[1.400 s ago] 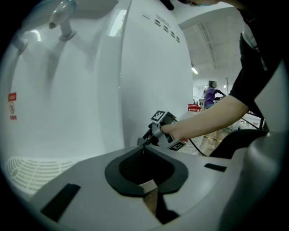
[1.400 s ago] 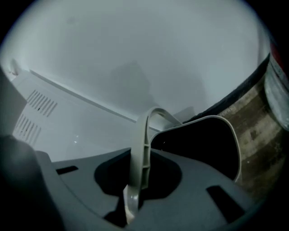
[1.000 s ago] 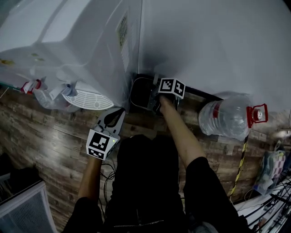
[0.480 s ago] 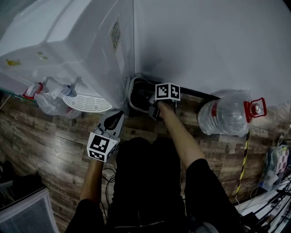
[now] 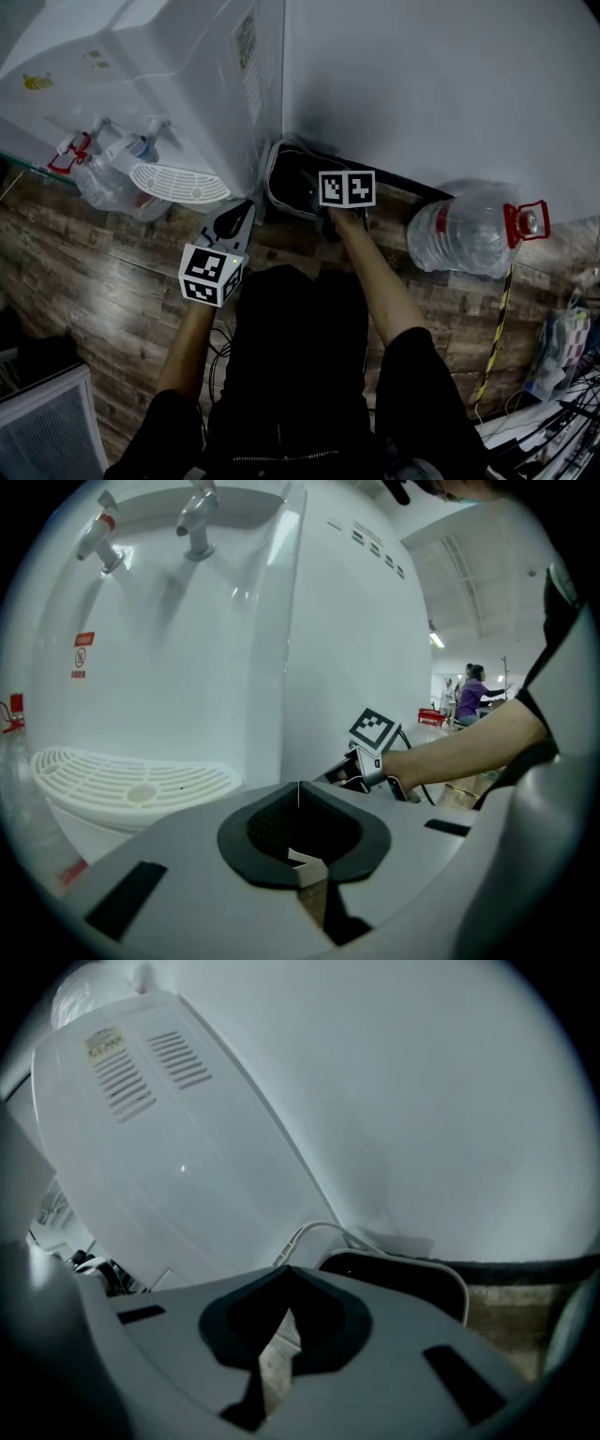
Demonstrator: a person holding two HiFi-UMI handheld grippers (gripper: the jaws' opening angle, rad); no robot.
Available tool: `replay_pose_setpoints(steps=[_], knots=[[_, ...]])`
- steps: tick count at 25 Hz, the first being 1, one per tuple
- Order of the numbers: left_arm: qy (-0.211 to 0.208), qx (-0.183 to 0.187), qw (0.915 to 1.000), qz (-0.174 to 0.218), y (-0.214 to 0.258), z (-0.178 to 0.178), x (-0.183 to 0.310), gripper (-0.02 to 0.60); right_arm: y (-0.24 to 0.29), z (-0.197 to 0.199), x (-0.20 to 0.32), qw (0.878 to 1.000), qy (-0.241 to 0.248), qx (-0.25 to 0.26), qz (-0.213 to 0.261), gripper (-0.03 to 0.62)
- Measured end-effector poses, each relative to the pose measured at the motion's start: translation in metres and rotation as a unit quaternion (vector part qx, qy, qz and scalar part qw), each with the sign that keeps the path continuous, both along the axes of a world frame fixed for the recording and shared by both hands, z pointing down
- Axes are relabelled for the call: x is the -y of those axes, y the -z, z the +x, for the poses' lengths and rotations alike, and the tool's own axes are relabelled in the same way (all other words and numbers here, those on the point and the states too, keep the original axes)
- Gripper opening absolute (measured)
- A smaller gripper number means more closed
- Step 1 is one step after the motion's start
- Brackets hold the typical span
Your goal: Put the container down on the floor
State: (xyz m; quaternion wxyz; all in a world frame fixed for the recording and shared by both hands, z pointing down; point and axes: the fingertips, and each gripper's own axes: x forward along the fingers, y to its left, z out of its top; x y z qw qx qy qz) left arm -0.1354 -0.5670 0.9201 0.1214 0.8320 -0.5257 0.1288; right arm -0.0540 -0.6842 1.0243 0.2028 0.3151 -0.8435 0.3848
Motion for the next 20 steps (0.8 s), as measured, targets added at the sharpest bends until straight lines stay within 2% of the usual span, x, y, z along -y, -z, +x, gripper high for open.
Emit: replay_pose_setpoints(steps=[7,12,17,20], knots=[[0.026,0.003,0.9996,0.01,0.01,0.001,0.003,0.015,0.032,0.019,0.011,0.993,-0.018,-0.056,0.106,0.011],[0.038,0.004,0.999,0.023,0.013,0.003,0.004,0.015,0.047,0.029,0.009,0.982,-0.045,-0.057,0.175,0.011],[0.029,-0.001,0.9991,0.032,0.017,0.012,0.007,0.015,0.074,0.048,0.0,0.951,-0.078,-0.056,0.294,0.012],[0.027,-0.002,0.9991,0.031,0.018,0.017,0.008,0.015,0.088,0.057,-0.008,0.932,-0.086,-0.067,0.347,0.011]])
